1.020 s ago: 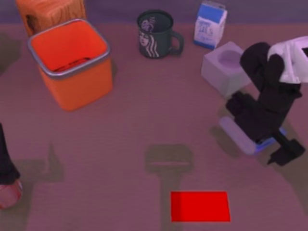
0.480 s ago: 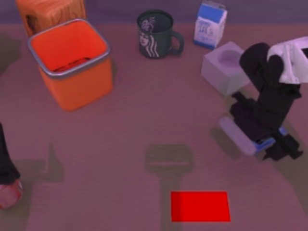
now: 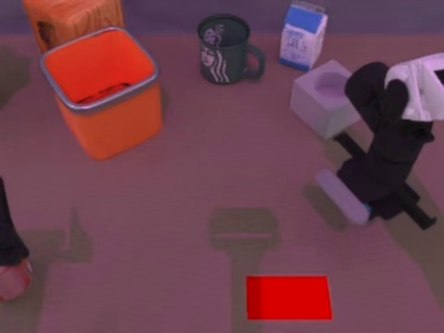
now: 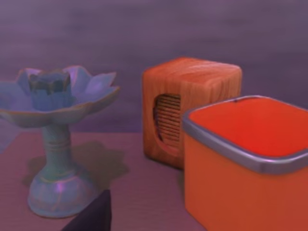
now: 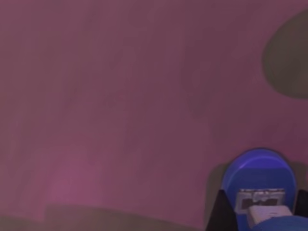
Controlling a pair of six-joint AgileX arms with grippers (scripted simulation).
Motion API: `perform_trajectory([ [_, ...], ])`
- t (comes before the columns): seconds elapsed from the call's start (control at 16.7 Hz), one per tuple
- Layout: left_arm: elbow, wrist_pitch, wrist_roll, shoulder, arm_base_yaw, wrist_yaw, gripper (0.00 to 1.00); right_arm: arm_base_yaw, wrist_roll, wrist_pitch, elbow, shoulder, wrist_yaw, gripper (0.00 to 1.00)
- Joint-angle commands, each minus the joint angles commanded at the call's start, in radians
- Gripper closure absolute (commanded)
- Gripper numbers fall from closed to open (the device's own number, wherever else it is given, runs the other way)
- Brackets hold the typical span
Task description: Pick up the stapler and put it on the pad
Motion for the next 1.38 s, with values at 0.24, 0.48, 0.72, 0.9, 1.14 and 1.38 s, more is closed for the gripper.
perform_trajectory([
  [0.24,0.000,0.000,0.000,0.000,0.000,0.000,0.00,0.000,0.000,0.000,0.000,0.000,0.000,1.00],
  [0.48,0.000,0.000,0.000,0.000,0.000,0.000,0.00,-0.002,0.001,0.000,0.001,-0.002,0.000,1.00],
  [0.72,0.000,0.000,0.000,0.000,0.000,0.000,0.00,-0.001,-0.003,-0.074,0.055,-0.027,0.000,1.00],
  [0.9,0.000,0.000,0.000,0.000,0.000,0.000,0.00,0.003,-0.006,-0.217,0.136,-0.075,0.000,1.00],
  [1.14,0.000,0.000,0.000,0.000,0.000,0.000,0.00,0.006,-0.004,-0.351,0.219,-0.132,-0.001,1.00],
  [1.38,0.000,0.000,0.000,0.000,0.000,0.000,0.00,0.002,-0.002,-0.356,0.222,-0.133,-0.001,1.00],
])
